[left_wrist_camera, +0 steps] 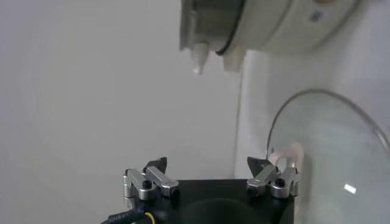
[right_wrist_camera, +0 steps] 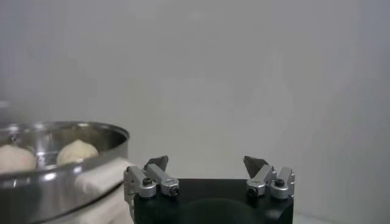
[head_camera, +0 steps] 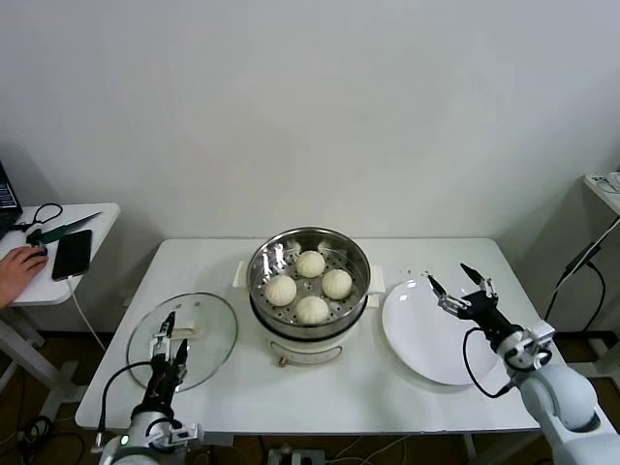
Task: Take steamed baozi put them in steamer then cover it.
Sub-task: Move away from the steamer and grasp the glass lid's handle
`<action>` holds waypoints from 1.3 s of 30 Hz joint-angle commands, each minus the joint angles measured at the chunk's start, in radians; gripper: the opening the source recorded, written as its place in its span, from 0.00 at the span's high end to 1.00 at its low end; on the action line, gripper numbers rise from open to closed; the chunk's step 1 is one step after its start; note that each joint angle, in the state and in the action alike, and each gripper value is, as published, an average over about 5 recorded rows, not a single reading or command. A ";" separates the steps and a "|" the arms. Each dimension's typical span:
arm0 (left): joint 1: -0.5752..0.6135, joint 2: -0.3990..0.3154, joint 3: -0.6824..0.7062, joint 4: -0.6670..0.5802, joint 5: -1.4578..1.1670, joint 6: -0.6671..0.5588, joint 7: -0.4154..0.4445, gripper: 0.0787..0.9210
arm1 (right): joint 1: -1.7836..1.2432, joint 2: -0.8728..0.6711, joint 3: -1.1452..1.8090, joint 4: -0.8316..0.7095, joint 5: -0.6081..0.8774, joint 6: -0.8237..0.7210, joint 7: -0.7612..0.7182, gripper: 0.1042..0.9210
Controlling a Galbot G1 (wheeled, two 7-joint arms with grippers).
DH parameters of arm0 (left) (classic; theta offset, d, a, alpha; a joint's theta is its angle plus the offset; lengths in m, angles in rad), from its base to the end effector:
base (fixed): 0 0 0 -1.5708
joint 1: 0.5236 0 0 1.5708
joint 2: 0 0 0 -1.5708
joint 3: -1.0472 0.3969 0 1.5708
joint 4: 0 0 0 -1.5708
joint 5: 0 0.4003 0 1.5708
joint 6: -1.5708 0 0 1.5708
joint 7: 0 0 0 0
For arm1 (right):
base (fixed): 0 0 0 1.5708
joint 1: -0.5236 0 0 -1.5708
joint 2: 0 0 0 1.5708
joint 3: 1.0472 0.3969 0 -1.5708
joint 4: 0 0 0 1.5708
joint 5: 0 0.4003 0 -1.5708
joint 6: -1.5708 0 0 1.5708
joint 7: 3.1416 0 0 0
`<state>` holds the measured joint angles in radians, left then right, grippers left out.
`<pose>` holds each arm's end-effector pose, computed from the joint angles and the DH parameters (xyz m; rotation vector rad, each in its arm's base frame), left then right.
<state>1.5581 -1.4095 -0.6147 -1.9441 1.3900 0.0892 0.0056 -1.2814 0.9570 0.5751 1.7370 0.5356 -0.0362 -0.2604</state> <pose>0.2054 0.0738 -0.3928 -0.0204 -2.0877 -2.1078 0.3235 -0.2071 -0.3430 0.4758 -2.9906 0.0957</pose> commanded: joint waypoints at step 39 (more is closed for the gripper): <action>-0.368 0.016 -0.016 0.509 0.102 0.000 -0.122 0.12 | -0.073 0.099 0.049 -0.078 -0.148 0.012 -0.030 0.12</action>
<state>1.2244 -1.3924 -0.6311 -1.4862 1.5147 0.0890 -0.0858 -1.3533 1.0526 0.6236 1.6622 0.3944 -0.0266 -0.2890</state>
